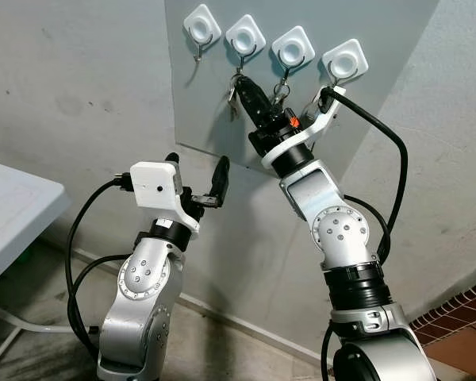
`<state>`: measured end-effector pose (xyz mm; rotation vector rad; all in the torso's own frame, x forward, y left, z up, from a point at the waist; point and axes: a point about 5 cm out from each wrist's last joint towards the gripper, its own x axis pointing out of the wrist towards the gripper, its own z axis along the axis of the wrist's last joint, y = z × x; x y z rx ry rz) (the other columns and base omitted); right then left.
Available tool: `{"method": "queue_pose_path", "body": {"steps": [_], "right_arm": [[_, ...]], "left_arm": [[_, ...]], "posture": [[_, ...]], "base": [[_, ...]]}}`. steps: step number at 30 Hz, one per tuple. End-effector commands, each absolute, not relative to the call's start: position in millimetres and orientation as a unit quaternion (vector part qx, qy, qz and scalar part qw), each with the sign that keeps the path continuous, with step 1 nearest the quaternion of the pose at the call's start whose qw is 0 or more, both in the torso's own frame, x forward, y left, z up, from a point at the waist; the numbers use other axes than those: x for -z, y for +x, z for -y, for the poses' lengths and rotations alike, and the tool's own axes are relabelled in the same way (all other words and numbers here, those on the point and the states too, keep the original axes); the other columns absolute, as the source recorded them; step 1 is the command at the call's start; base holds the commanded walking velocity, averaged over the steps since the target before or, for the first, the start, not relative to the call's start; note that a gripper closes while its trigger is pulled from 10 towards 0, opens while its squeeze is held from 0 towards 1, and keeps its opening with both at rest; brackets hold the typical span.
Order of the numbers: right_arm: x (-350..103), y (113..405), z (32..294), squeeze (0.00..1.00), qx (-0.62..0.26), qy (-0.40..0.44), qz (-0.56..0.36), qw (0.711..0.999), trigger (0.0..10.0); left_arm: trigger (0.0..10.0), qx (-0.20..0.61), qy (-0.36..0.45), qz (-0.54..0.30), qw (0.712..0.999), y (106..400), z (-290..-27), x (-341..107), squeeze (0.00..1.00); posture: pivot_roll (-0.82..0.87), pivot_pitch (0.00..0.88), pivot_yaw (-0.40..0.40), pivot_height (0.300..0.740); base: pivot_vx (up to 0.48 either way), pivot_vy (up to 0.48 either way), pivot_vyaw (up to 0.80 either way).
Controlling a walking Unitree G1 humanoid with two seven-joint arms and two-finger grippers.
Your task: Hang keys on a hook
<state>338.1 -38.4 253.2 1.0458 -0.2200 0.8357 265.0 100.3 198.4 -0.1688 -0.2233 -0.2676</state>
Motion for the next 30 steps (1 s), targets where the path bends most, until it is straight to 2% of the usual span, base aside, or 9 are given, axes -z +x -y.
{"method": "queue_pose_path", "body": {"steps": [1,12,19,30], "right_arm": [[-282.2,324.6,10.1,0.00,-0.442,0.497,0.142,0.733,10.0],[-265.1,307.5,17.0,0.00,-0.472,0.446,0.143,0.746,10.0],[-245.6,297.9,19.6,0.00,-0.472,0.390,0.134,0.779,10.0],[-256.9,307.5,21.5,0.00,-0.432,0.429,0.150,0.779,10.0]], "left_arm": [[10.0,0.139,-0.082,0.116,0.980,263.7,-97.3,-201.8,0.00],[10.0,0.141,-0.082,0.116,0.980,264.2,-97.6,-202.2,0.00],[10.0,0.144,-0.082,0.116,0.979,265.3,-96.7,-202.2,0.00],[10.0,0.148,-0.083,0.117,0.979,266.4,-94.7,-202.9,0.00]], "posture": [[0.09,0.038,-0.097,0.740],[0.08,0.042,-0.091,0.740],[0.07,0.039,-0.086,0.740],[0.07,0.025,-0.085,0.740]], "base": [[0.000,0.000,0.00],[0.000,0.000,0.00],[0.000,0.000,0.00],[0.000,0.000,0.00]]}}
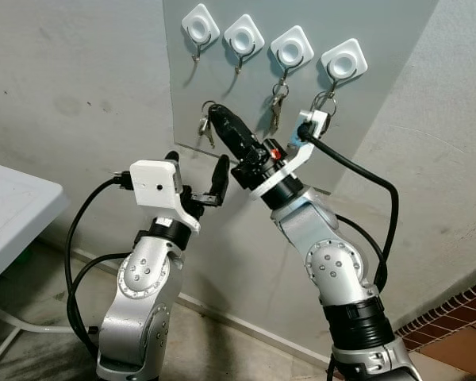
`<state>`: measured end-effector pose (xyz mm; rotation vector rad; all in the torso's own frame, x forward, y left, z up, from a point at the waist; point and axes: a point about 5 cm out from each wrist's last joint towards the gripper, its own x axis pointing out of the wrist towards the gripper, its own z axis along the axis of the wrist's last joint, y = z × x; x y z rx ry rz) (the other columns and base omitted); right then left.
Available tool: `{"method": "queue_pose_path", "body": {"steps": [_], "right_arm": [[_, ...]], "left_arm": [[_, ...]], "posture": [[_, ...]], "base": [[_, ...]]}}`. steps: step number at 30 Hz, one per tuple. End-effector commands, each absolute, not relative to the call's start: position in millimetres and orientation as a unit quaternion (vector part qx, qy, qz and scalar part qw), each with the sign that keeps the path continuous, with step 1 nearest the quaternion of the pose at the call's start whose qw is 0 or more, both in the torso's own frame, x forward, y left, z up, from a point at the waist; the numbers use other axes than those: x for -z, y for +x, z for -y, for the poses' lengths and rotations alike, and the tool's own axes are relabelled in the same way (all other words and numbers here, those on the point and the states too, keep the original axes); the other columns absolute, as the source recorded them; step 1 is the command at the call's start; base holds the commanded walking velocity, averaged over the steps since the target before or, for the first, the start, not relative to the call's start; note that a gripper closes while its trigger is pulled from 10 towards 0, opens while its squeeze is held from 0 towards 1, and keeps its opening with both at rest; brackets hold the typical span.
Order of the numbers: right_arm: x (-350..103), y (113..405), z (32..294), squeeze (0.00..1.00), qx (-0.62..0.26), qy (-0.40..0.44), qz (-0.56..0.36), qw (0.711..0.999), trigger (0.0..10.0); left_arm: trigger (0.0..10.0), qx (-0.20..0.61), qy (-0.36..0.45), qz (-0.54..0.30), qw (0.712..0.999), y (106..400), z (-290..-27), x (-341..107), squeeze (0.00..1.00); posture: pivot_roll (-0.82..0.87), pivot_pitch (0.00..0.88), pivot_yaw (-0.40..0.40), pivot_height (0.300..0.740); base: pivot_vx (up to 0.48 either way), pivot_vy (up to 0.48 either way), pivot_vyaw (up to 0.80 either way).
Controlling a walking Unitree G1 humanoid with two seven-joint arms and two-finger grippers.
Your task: Hang keys on a hook
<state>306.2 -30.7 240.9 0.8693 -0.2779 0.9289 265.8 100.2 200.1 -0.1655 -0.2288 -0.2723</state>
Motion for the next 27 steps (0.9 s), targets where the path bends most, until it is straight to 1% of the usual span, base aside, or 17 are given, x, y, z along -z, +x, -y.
{"method": "queue_pose_path", "body": {"steps": [1,9,12,18,24,27], "right_arm": [[-258.9,308.9,21.0,0.00,-0.429,0.433,0.150,0.779,10.0],[-277.6,315.2,13.2,0.00,-0.420,0.440,0.164,0.776,10.0],[-281.5,315.6,8.9,0.00,-0.416,0.420,0.167,0.789,10.0],[-285.1,316.1,6.2,0.00,-0.405,0.403,0.168,0.803,10.0],[-289.8,318.6,4.5,0.00,-0.389,0.401,0.174,0.811,10.0],[-291.7,318.6,3.7,0.00,-0.387,0.403,0.177,0.810,10.0]], "left_arm": [[10.0,0.148,-0.083,0.117,0.979,266.5,-94.7,-202.8,0.00],[10.0,0.148,-0.083,0.119,0.978,267.0,-93.9,-203.4,0.00],[10.0,0.147,-0.084,0.119,0.978,267.1,-94.3,-203.8,0.00],[10.0,0.144,-0.084,0.119,0.979,266.6,-94.8,-203.5,0.00],[10.0,0.143,-0.085,0.118,0.979,267.0,-94.6,-203.5,0.00],[10.0,0.144,-0.085,0.118,0.979,267.1,-94.7,-203.3,0.00]], "posture": [[0.08,0.023,-0.086,0.740],[0.08,0.018,-0.091,0.740],[0.08,0.020,-0.093,0.740],[0.08,0.024,-0.096,0.740],[0.08,0.030,-0.095,0.740],[0.07,0.032,-0.094,0.740]], "base": [[0.000,0.000,0.00],[0.000,0.000,0.00],[0.000,0.000,0.00],[0.000,0.000,0.00],[0.000,0.000,0.00],[0.000,0.000,0.00]]}}
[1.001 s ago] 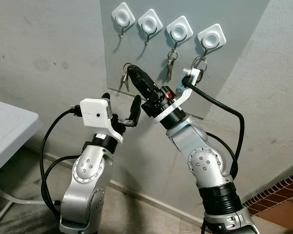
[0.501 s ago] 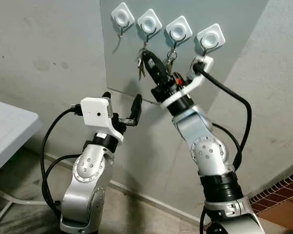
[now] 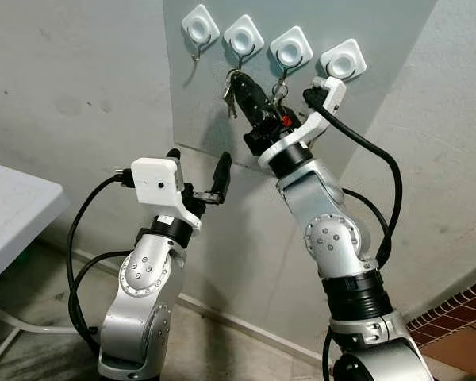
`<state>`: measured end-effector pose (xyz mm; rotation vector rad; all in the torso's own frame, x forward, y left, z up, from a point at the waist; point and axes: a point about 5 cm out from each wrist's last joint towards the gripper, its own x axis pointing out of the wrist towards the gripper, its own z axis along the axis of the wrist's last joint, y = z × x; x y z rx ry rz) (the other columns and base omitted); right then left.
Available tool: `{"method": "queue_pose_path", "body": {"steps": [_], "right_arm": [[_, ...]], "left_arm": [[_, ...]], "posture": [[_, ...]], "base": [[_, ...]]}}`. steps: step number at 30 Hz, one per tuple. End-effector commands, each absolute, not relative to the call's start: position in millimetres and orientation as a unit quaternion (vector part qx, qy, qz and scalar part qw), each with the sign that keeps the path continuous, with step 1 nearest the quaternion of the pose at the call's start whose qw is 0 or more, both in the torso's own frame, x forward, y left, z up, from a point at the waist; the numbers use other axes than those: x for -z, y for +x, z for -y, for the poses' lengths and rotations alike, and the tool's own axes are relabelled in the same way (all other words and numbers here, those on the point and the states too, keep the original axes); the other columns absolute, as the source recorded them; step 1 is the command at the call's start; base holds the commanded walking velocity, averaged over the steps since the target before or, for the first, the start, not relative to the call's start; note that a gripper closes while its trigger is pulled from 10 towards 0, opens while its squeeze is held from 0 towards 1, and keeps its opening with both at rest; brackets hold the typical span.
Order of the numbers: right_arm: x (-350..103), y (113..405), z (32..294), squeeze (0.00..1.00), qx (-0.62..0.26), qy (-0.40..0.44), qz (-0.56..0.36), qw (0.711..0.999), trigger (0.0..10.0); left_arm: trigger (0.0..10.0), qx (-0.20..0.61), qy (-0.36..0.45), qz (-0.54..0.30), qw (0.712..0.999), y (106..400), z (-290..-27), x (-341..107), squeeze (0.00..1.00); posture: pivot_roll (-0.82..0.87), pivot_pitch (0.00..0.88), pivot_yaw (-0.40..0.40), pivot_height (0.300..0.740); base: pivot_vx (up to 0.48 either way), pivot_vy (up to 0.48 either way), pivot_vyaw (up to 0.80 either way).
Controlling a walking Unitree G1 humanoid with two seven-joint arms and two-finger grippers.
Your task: Hang keys on a hook
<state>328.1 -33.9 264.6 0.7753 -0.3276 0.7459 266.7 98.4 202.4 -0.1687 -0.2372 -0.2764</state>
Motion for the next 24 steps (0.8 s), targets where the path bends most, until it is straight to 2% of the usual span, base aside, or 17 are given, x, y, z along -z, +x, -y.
{"method": "queue_pose_path", "body": {"steps": [1,16,24], "right_arm": [[-292.1,318.7,3.4,0.00,-0.387,0.403,0.177,0.810,10.0],[-293.9,324.7,3.6,0.00,-0.362,0.458,0.134,0.801,10.0],[-289.6,326.7,5.9,0.00,-0.336,0.472,0.113,0.807,10.0]], "left_arm": [[10.0,0.144,-0.086,0.118,0.979,267.2,-94.8,-203.2,0.00],[10.0,0.144,-0.086,0.119,0.979,267.2,-94.4,-204.2,0.00],[10.0,0.144,-0.087,0.119,0.979,267.1,-94.2,-204.1,0.00]], "posture": [[0.07,0.031,-0.093,0.740],[0.07,0.034,-0.095,0.740],[0.07,0.035,-0.094,0.740]], "base": [[0.000,0.000,0.00],[0.000,0.000,0.00],[0.000,0.000,0.00]]}}
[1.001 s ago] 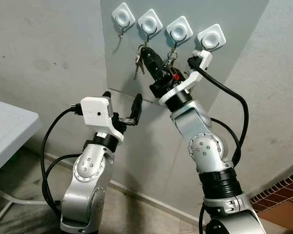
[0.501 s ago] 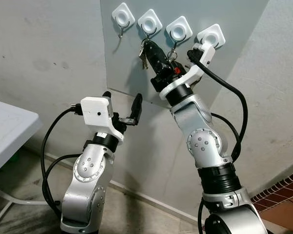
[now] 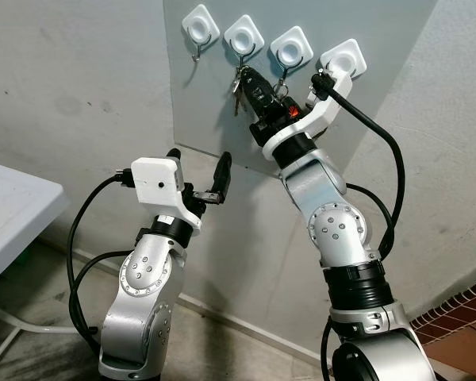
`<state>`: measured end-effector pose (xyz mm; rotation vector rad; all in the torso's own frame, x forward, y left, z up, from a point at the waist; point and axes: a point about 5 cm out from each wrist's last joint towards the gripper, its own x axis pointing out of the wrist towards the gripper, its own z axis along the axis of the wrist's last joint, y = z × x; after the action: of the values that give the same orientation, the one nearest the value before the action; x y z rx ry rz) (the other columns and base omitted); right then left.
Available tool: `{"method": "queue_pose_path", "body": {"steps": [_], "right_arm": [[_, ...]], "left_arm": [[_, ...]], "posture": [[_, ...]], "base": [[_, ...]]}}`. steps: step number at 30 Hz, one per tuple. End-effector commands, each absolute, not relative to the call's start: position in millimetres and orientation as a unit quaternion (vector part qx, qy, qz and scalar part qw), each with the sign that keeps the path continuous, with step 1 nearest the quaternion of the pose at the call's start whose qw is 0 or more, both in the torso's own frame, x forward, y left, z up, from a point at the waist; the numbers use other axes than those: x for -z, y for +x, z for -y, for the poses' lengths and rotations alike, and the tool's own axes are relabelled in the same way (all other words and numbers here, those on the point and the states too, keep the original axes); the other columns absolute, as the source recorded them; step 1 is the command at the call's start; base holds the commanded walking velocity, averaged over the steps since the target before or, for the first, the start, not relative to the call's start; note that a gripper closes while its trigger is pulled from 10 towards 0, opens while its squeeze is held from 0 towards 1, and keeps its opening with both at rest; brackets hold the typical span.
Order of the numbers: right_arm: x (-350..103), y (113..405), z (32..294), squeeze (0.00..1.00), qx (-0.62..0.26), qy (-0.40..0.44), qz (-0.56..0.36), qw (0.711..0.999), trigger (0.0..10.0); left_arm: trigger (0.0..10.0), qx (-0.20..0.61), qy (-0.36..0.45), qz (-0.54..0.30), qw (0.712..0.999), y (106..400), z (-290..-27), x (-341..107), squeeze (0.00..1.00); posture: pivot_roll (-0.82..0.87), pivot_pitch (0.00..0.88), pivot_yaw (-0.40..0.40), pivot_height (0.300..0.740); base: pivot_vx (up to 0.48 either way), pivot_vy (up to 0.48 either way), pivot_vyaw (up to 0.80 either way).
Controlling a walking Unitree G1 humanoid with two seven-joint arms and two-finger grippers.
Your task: Hang keys on a hook
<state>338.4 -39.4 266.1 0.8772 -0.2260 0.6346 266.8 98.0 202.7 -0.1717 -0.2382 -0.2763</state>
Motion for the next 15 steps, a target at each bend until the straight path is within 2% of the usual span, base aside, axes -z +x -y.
{"method": "queue_pose_path", "body": {"steps": [1,4,5,6,15], "right_arm": [[-289.5,326.7,6.0,0.00,-0.336,0.472,0.113,0.807,10.0],[-289.5,325.5,6.1,0.00,-0.337,0.472,0.113,0.807,10.0],[-289.4,325.1,6.1,0.40,-0.339,0.473,0.112,0.805,10.0],[-289.5,324.6,5.9,1.00,-0.345,0.473,0.112,0.803,10.0],[-287.3,320.7,6.4,1.00,-0.365,0.445,0.132,0.807,10.0]], "left_arm": [[10.0,0.144,-0.088,0.119,0.979,267.0,-94.2,-204.1,0.00],[10.0,0.145,-0.088,0.118,0.978,267.0,-93.9,-203.9,0.00],[10.0,0.145,-0.088,0.118,0.978,266.9,-93.8,-203.9,0.00],[10.0,0.145,-0.088,0.118,0.978,266.9,-93.7,-203.9,0.00],[10.0,0.146,-0.088,0.117,0.978,266.9,-93.1,-203.4,0.00]], "posture": [[0.07,0.035,-0.094,0.740],[0.07,0.034,-0.094,0.740],[0.07,0.034,-0.094,0.740],[0.07,0.034,-0.094,0.740],[0.07,0.027,-0.095,0.740]], "base": [[0.000,0.000,0.00],[0.000,0.000,0.00],[0.000,0.000,0.00],[0.000,0.000,0.00],[0.000,0.000,0.00]]}}
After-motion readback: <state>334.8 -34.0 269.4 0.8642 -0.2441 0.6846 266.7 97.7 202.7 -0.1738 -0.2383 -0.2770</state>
